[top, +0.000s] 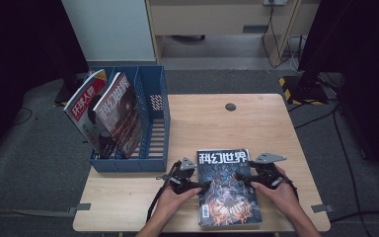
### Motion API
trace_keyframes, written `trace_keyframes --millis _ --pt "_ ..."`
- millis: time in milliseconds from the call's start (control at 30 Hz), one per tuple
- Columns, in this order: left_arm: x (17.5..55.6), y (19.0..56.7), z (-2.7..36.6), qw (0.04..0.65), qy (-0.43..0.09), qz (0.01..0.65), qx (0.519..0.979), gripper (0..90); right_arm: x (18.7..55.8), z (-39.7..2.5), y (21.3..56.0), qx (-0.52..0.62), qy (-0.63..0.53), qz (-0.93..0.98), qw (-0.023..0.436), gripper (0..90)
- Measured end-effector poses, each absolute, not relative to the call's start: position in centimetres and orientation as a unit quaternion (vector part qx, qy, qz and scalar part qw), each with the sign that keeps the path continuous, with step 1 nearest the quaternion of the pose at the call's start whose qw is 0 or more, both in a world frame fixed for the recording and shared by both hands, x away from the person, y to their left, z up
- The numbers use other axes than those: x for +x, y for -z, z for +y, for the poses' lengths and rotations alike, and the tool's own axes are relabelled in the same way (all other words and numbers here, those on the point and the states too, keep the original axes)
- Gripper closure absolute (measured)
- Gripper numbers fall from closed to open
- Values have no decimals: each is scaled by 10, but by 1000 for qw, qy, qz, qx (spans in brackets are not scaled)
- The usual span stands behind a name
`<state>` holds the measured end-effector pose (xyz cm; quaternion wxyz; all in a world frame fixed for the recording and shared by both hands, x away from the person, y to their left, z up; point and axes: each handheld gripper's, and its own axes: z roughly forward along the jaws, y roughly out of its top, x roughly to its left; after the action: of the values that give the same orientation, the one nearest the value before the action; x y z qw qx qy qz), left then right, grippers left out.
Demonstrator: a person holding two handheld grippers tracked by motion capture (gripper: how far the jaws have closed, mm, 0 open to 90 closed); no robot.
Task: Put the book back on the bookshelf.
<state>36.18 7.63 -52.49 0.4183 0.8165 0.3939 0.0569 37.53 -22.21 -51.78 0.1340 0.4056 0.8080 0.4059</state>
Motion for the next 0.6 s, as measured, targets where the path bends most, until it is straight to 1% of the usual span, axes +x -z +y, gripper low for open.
trace_keyframes --millis 267,400,600 --pt "358 529 73 431 -46 391 812 152 376 -222 518 401 -403 811 138 233" --pt "362 532 75 436 -18 399 807 150 377 -221 519 399 -404 811 140 235" --pt "363 532 74 435 -20 394 809 133 378 -218 519 396 -403 813 141 234"
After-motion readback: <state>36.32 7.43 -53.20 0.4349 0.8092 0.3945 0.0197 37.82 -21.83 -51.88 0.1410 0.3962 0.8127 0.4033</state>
